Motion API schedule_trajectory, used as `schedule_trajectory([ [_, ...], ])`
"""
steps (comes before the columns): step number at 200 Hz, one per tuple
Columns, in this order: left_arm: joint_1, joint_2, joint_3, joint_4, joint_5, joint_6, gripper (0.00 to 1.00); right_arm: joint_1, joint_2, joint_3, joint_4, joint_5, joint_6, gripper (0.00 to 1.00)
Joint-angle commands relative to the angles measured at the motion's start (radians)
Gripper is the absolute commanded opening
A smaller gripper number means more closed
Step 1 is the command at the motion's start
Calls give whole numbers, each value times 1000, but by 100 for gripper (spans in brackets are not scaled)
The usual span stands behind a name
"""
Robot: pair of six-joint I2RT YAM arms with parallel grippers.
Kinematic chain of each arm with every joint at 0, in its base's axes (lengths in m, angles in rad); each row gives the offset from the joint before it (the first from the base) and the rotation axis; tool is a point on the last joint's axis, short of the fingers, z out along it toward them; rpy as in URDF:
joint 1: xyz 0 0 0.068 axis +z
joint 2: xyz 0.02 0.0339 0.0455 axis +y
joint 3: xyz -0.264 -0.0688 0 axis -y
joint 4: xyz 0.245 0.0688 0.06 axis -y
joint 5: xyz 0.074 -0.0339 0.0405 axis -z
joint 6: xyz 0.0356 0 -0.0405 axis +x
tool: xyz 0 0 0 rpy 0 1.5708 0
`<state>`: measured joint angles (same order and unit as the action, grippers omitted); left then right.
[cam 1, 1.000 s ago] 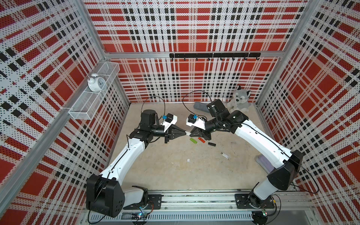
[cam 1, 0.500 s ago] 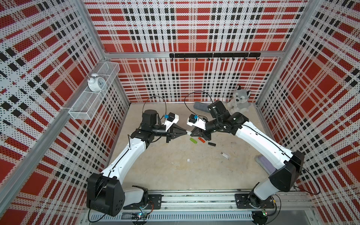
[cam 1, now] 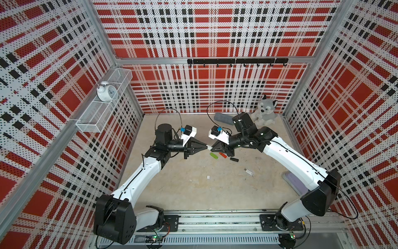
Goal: Close the usb drive cover
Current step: Close the cover of the USB drive, then place the USB drive at the center of the board.
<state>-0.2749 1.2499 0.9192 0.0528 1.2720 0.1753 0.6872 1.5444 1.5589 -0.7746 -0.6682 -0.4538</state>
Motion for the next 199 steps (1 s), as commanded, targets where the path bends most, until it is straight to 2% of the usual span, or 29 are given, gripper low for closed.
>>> schedule_trajectory([
  [1, -68, -2, 20, -65, -37, 62, 10, 47, 10, 41, 143, -61, -45, 0],
  [15, -46, -28, 25, -72, -94, 73, 15, 26, -4, 7, 137, -25, -33, 0],
  [24, -26, -52, 21, -70, -102, 83, 25, 9, -17, -25, 143, -12, -21, 0],
  [36, -1, -83, 13, -62, -121, 84, 27, -15, -39, -70, 161, 2, -4, 0],
  [45, 16, -103, 2, -58, -137, 83, 34, -30, -55, -110, 180, 0, 13, 0],
  [60, 20, -134, -23, -44, -157, 81, 35, -51, -71, -170, 204, -1, 40, 0],
  [70, 57, -151, -39, -30, -182, 79, 39, -56, -75, -204, 213, -2, 51, 0],
  [86, 67, -182, -77, 22, -285, 42, 45, -76, -78, -274, 273, 10, 113, 0],
  [119, 69, -293, -227, 246, -585, -102, 47, -116, -13, -441, 399, 54, 375, 0],
  [143, 47, -359, -320, 327, -803, -160, 48, -115, 95, -500, 418, 55, 477, 0],
  [180, 36, -399, -400, 419, -878, -218, 49, -115, 227, -524, 463, 52, 540, 0],
  [184, 4, -400, -403, 425, -880, -224, 49, -115, 237, -525, 470, 47, 545, 0],
  [199, -4, -399, -405, 432, -899, -248, 49, -115, 268, -527, 492, 28, 561, 0],
])
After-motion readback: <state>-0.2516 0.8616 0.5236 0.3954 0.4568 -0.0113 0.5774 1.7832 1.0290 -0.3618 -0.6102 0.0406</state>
